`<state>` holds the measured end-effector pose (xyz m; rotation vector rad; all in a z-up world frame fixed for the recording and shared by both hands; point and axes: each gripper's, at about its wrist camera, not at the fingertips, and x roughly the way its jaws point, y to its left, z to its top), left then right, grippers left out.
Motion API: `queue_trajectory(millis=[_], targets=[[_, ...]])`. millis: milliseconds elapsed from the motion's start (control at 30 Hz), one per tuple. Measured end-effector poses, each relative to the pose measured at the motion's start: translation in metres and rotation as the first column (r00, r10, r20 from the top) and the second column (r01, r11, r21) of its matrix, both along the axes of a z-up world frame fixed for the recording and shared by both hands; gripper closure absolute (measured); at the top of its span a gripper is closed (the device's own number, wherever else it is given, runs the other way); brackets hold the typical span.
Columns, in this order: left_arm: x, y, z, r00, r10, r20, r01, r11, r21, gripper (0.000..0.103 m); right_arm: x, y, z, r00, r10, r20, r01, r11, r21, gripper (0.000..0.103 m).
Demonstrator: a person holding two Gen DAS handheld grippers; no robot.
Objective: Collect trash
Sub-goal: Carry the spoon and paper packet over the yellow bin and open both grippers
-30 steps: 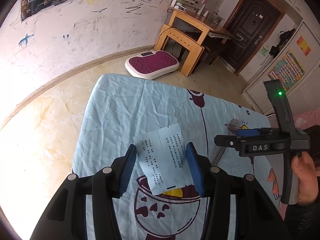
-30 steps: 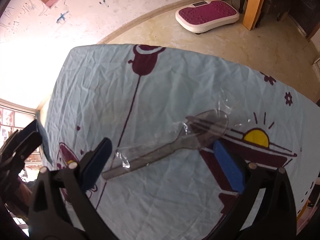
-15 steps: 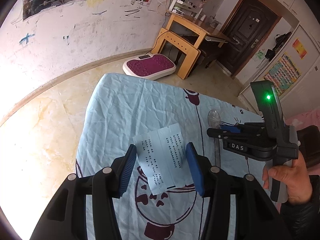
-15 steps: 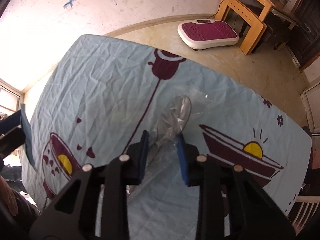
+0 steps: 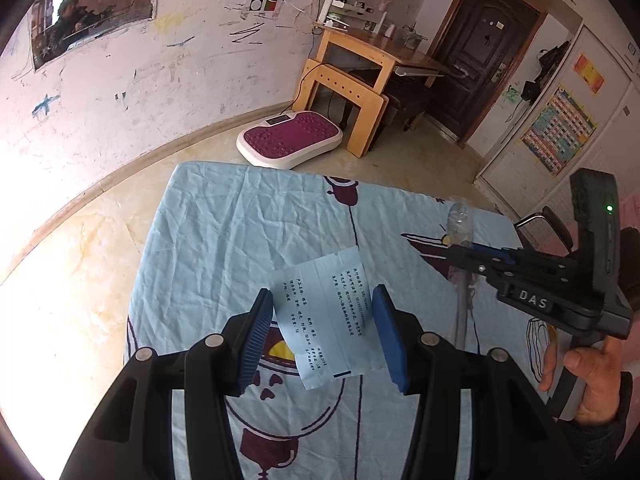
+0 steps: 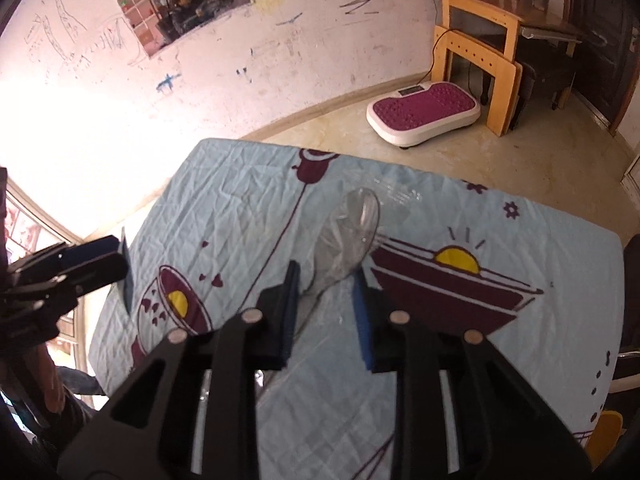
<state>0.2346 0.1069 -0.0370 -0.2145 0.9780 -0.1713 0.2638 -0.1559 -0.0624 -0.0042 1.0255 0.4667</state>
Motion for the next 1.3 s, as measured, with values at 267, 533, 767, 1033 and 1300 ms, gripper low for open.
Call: queue_trajectory(millis=[267,533,767,1033,1300], targets=[[0.003,-0.076,0.010,0.995,-0.102,0.005,0.102,0.995,0.015,0.055,-0.040,-0.136,0.021,0.975,-0.194,0.112,0.194,0.981,0.010,0.079],[-0.007,-0.177,0.017,0.973,-0.230,0.029,0.230,0.973,-0.007,0.055,-0.093,-0.286,0.006,0.903,-0.412,0.119,0.415,0.910,-0.001,0.079],[-0.019,-0.257,0.016,0.950,-0.308,0.052,0.311,0.948,-0.063,0.055,-0.132,-0.371,-0.035,0.828,-0.545,0.136,0.559,0.821,-0.113,0.078],[-0.032,-0.341,0.004,0.923,-0.382,0.047,0.385,0.919,-0.087,0.055,-0.156,-0.428,-0.100,0.781,-0.618,0.095,0.623,0.756,-0.204,0.078],[-0.044,-0.410,-0.009,0.890,-0.455,0.016,0.455,0.886,-0.087,0.055,-0.167,-0.466,-0.132,0.761,-0.646,0.059,0.644,0.742,-0.189,0.046]])
